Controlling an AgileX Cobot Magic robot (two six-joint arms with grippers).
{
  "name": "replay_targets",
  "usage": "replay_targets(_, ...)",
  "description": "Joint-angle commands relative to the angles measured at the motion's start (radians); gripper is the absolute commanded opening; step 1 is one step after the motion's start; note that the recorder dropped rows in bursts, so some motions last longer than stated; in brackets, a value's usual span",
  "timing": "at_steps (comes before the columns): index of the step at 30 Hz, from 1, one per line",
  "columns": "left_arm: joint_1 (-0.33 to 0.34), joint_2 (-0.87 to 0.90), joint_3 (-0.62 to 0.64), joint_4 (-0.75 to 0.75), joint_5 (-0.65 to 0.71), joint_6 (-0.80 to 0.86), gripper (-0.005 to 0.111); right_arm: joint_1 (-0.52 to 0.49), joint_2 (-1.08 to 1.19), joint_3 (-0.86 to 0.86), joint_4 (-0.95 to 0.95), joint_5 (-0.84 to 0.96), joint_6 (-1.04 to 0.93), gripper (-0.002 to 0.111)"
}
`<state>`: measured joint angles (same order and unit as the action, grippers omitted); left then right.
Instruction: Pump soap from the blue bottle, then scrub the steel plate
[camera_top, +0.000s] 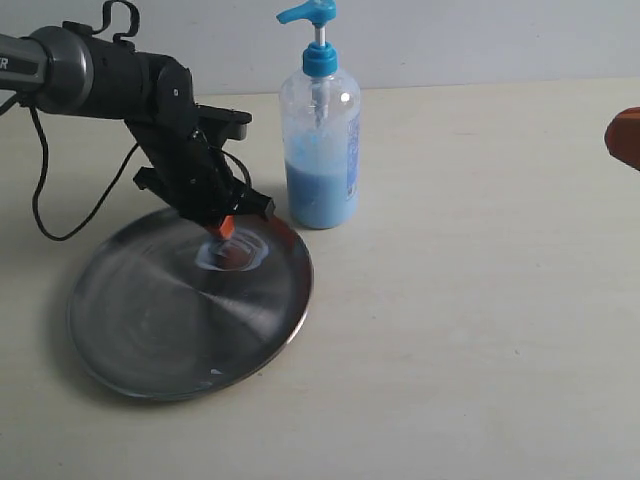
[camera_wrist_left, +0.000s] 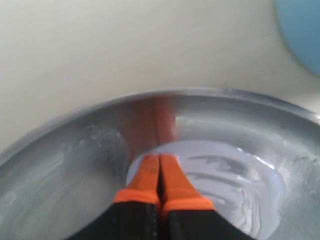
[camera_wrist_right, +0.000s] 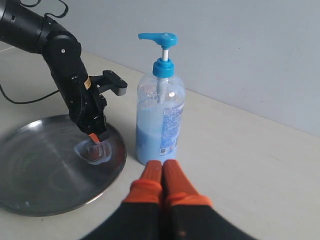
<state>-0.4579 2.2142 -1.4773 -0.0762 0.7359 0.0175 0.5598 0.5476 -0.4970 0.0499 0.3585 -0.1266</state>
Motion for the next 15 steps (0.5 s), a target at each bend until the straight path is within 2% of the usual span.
replay_targets(1,0.000,0.034,0.020,0.037,0.123,-0.017,0.000,-0.002,-0.004,0.003,-0.001,-0.003,-0.004,0.000)
replay_targets(9,0.000,0.034,0.020,0.024,0.212,-0.002,0.000,-0.002,-0.004,0.003,0.001,-0.003,-0.004,0.000)
replay_targets(15,0.000,0.034,0.020,-0.078,0.208,0.059,0.000,-0.002,-0.004,0.003,0.003,-0.003,-0.004,0.000)
